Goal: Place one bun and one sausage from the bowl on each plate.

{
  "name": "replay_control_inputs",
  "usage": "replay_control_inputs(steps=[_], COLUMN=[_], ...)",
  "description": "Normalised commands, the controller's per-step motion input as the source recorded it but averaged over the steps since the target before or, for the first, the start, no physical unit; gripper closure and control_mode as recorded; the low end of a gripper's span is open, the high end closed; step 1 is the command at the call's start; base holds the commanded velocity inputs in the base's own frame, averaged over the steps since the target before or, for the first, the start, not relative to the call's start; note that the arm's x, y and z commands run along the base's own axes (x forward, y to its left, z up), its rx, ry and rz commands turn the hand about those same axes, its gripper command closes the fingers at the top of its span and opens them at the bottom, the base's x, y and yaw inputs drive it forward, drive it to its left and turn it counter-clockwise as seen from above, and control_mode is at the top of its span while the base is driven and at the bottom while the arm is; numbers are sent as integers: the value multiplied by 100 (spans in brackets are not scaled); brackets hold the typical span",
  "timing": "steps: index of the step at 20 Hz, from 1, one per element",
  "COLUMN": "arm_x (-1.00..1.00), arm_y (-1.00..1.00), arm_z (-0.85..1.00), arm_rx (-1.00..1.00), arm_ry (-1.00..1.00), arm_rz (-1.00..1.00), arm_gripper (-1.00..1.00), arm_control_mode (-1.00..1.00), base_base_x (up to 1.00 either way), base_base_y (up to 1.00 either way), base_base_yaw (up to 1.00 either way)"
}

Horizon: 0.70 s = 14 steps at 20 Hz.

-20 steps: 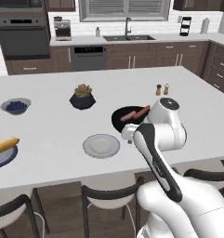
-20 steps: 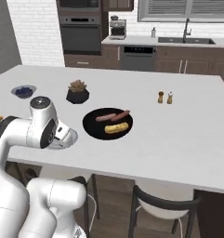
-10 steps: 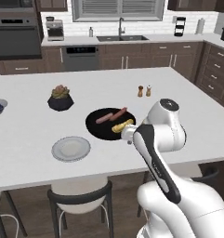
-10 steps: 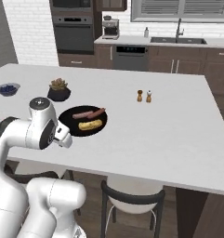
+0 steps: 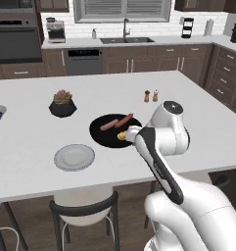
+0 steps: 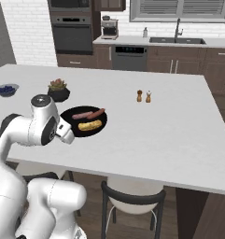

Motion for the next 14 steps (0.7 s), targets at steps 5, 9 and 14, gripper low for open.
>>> replay_control_inputs(steps=[5,9,14], arm_x=[100,100,100], arm_y=[-2,-41,-28], arm_z=[26,-2,-43], arm_rx=[4,3,0], arm_ry=[18,42,13], arm_rz=[-20,-17,-22], arm_gripper=[-100,-100,-100], arm_control_mode=[-100,-100,-100], base_base_x=[0,0,0], base_base_y=[0,0,0], base_base_yaw=[0,0,0])
